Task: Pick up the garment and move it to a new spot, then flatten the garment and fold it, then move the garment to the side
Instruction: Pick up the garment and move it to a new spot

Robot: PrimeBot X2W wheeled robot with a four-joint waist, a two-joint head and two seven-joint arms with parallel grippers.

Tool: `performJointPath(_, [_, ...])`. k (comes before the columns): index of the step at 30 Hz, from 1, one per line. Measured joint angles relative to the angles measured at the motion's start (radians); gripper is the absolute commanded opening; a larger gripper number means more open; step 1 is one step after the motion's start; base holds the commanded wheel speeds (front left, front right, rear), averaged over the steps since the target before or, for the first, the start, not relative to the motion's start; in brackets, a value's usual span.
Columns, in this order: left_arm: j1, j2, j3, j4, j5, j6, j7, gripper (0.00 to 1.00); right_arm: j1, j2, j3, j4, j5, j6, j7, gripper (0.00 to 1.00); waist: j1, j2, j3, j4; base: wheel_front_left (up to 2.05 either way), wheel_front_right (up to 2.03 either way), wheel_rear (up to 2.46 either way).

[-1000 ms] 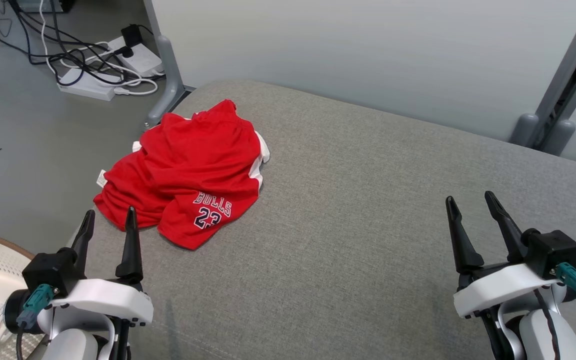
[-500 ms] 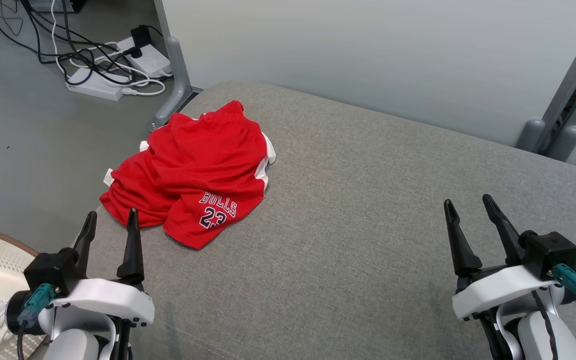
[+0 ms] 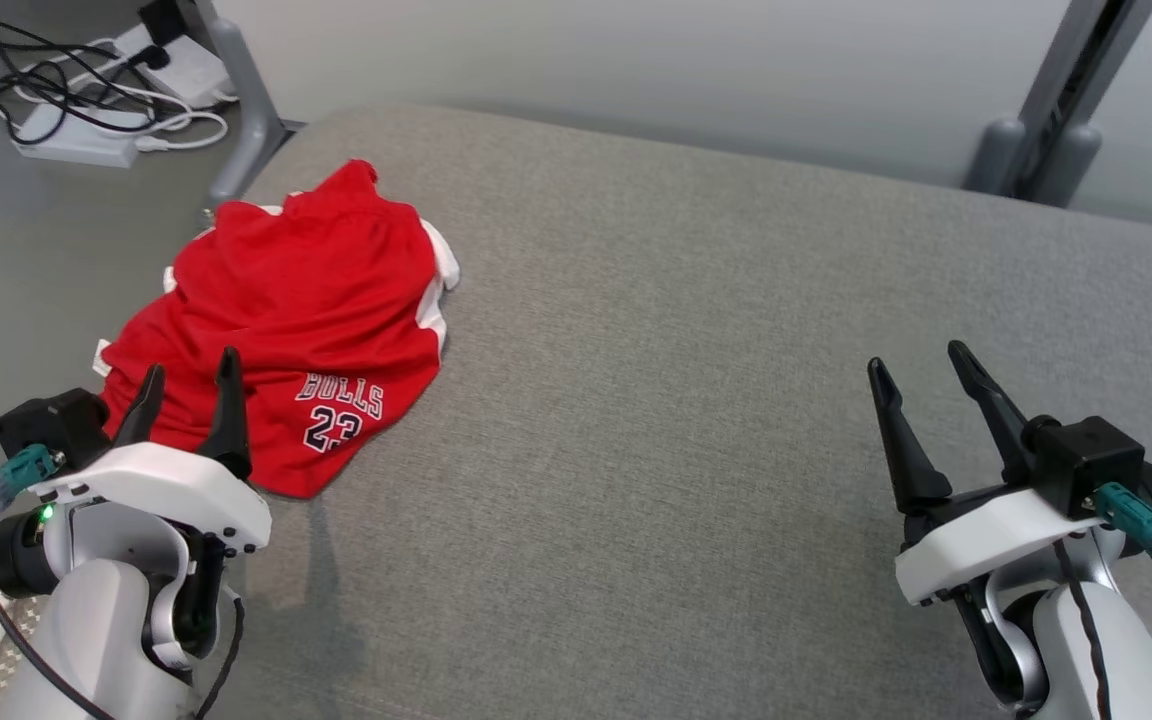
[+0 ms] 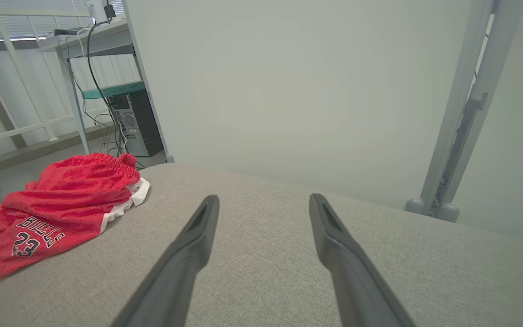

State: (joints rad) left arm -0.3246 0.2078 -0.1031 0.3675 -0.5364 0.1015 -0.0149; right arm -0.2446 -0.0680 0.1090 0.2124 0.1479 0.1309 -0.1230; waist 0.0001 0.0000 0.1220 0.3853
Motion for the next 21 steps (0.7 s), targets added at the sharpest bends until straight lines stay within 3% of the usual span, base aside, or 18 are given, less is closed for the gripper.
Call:
performJointPath(5, [-0.087, 0.002, 0.028, 0.182, -0.054, -0.038, 0.019, 1.00, -0.026, -0.012, 0.000, -0.017, -0.013, 0.000, 0.018, 1.00, 0.0000, 0.0000, 0.078, -0.056, 0.00, 0.00, 0.00])
performJointPath(15, [-0.244, 0.026, 0.032, 0.476, -0.071, -0.110, -0.042, 1.00, -0.054, -0.018, -0.004, -0.038, -0.025, 0.000, 0.031, 1.00, 0.0000, 0.0000, 0.192, -0.135, 0.00, 0.00, 0.00])
performJointPath(16, [-0.255, 0.027, 0.028, 0.497, -0.071, -0.119, -0.042, 0.82, -0.054, -0.020, -0.005, -0.039, -0.025, 0.000, 0.031, 1.00, 0.0000, 0.0000, 0.197, -0.138, 0.00, 0.00, 0.00])
performJointPath(18, [-0.277, 0.030, 0.027, 0.536, -0.071, -0.135, -0.057, 0.00, -0.055, -0.023, -0.007, -0.040, -0.025, 0.000, 0.033, 1.00, 0.0000, 0.0000, 0.203, -0.142, 0.00, 0.00, 0.00])
performJointPath(21, [-0.305, 0.039, 0.017, 0.576, -0.061, -0.151, -0.088, 0.00, -0.060, -0.024, -0.013, -0.040, -0.025, 0.000, 0.036, 1.00, 0.0000, 0.0000, 0.203, -0.142, 0.00, 0.00, 0.00])
